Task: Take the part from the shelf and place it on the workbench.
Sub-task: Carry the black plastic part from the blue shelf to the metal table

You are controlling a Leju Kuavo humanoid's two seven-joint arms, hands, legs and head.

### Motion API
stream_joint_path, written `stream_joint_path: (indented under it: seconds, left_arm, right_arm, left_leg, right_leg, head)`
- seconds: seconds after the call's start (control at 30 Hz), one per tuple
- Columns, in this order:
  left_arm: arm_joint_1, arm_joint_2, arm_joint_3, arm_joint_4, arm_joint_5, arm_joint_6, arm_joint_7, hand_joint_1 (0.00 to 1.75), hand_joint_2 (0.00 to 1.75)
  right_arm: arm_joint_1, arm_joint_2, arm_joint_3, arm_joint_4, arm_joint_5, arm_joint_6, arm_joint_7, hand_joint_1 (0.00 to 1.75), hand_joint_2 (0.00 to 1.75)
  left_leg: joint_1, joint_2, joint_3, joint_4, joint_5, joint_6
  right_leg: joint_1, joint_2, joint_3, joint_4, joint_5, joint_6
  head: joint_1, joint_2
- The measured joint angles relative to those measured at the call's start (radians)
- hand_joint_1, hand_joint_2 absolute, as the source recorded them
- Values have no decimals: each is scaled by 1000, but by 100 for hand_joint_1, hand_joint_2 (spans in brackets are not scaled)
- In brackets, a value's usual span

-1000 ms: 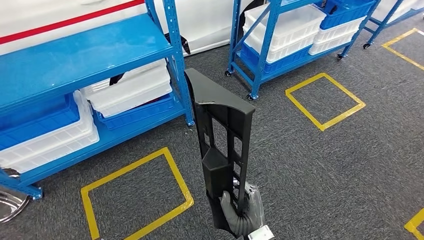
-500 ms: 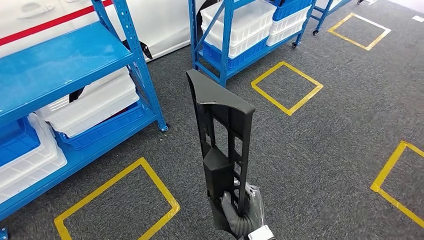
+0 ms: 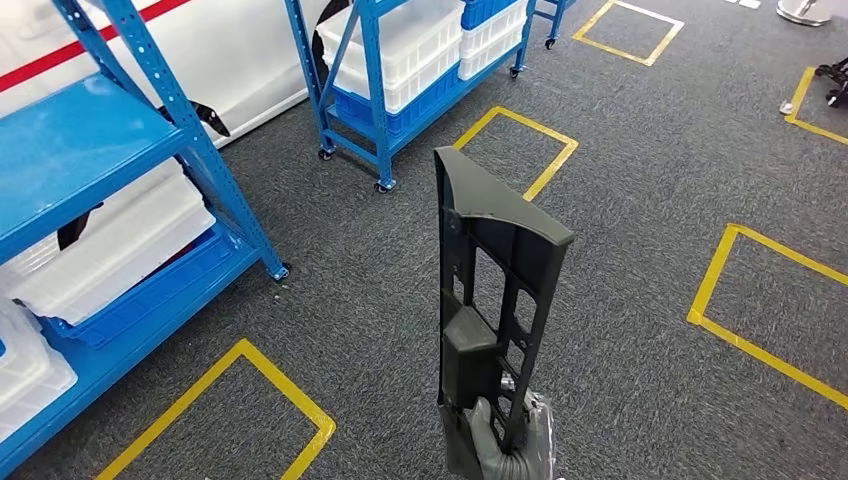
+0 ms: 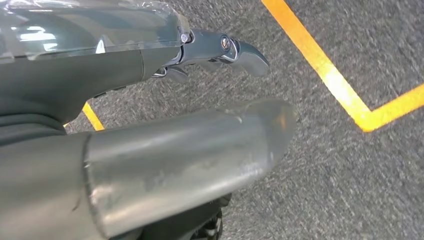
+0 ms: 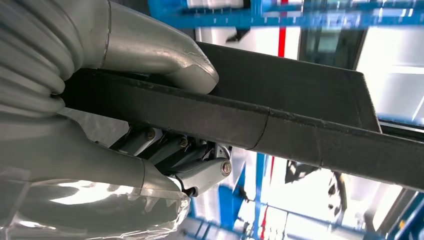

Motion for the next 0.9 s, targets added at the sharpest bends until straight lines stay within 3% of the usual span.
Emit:
stream_joint_path:
  seconds: [0.07, 0.13, 0.17, 0.2, 0.27, 0.33, 0.4, 0.47, 0.53, 0.6, 0.67, 0.7, 0.73, 0.77, 0.83, 0.9]
  left_arm:
    - [3, -2, -1, 0, -6, 2, -1, 0, 0]
    - [8, -3, -1, 0, -14, 4, -1, 0, 0]
    - [10, -3, -1, 0, -16, 5, -1, 0, 0]
    - [11, -4, -2, 0, -17, 6, -1, 0, 0]
    - [11, -4, -3, 0, -19, 7, -1, 0, 0]
    - [11, -5, -4, 0, -22, 8, -2, 0, 0]
    - [10, -6, -5, 0, -25, 9, -2, 0, 0]
    - [8, -9, -6, 0, -27, 11, -3, 0, 0]
    - [6, -12, -7, 0, -28, 12, -3, 0, 0]
    - [9, -13, -7, 0, -28, 13, -3, 0, 0]
    - [11, -13, -7, 0, -28, 16, -3, 0, 0]
    - [11, -14, -7, 0, -28, 17, -2, 0, 0]
    - [11, -15, -7, 0, -28, 18, -1, 0, 0]
    - [9, -17, -7, 0, -28, 19, -1, 0, 0]
    - [7, -20, -7, 0, -29, 19, -1, 0, 0]
    - [5, -22, -7, 0, -29, 19, -1, 0, 0]
  right_arm:
    - [15, -4, 0, -19, -3, -3, 0, 175, 175]
    - [28, -9, -1, -35, -6, -4, 0, 175, 175]
    - [37, -11, -1, -41, -8, -4, 0, 175, 175]
    - [46, -14, -2, -48, -10, -4, 0, 175, 175]
    - [60, -18, -3, -61, -13, -4, 0, 175, 175]
    - [66, -20, -4, -72, -13, -4, 0, 175, 175]
    - [70, -21, -4, -81, -14, -4, 0, 175, 175]
    - [76, -23, -7, -89, -14, -4, 0, 175, 175]
    - [80, -24, -9, -96, -14, -4, 0, 175, 175]
    - [81, -25, -10, -99, -14, -4, 0, 175, 175]
    - [84, -27, -10, -100, -15, -3, 0, 175, 175]
    - [86, -28, -11, -100, -17, -2, 0, 175, 175]
    - [89, -29, -12, -100, -18, -1, 0, 175, 175]
    - [91, -29, -13, -100, -19, -1, 1, 175, 175]
    - [95, -30, -15, -103, -20, 0, 1, 175, 175]
    - [98, -30, -17, -107, -20, 1, 0, 175, 175]
  left_leg:
    - [4, -58, -36, 88, -58, -6]
    - [4, -88, -98, 224, -120, -8]
    - [4, -92, -120, 268, -129, -8]
    - [5, -94, -124, 272, -116, -8]
    - [6, -111, -82, 167, -42, -4]
    - [9, -160, -30, 42, 8, 1]
    - [7, -185, -15, 1, 11, 8]
    - [6, -162, -12, -6, 18, 21]
    - [7, -135, -7, -16, 25, 36]
    - [5, -106, -7, -20, 28, 44]
    - [2, -74, -8, -19, 26, 45]
    - [1, -58, -8, -19, 25, 44]
    - [1, -44, -6, -19, 23, 43]
    - [1, -31, -4, -19, 21, 40]
    - [-2, -9, 3, -18, 15, 33]
    - [-5, 9, 9, -18, 9, 23]
  right_leg:
    - [-6, 23, 1, -5, 5, -11]
    - [-5, 50, -2, -3, 6, -15]
    - [-5, 65, -3, -1, 7, -16]
    - [-4, 81, -3, 0, 7, -15]
    - [-5, 112, -2, 5, 6, -14]
    - [-5, 141, -6, 12, 6, -7]
    - [-7, 165, -15, 15, 10, 6]
    - [-10, 180, -22, 14, 15, 21]
    - [-8, 135, -39, 48, -8, 29]
    - [-7, 69, -90, 158, -73, 34]
    - [-11, 47, -145, 274, -121, 40]
    - [-13, 44, -150, 288, -118, 42]
    - [-14, 40, -134, 263, -97, 42]
    - [-15, 29, -99, 202, -65, 40]
    - [-9, -13, -23, 65, -22, 32]
    - [1, -32, 6, 9, -16, 21]
  head:
    - [-5, 0]
    - [-9, 0]
    - [-10, 0]
    - [-10, 0]
    - [-10, 0]
    - [-10, 0]
    - [-9, 0]
    - [-9, 0]
    - [-6, 0]
    - [-2, 0]
    - [0, 0]
    - [0, 0]
    - [0, 0]
    - [0, 0]
    - [0, 0]
    - [-1, 0]
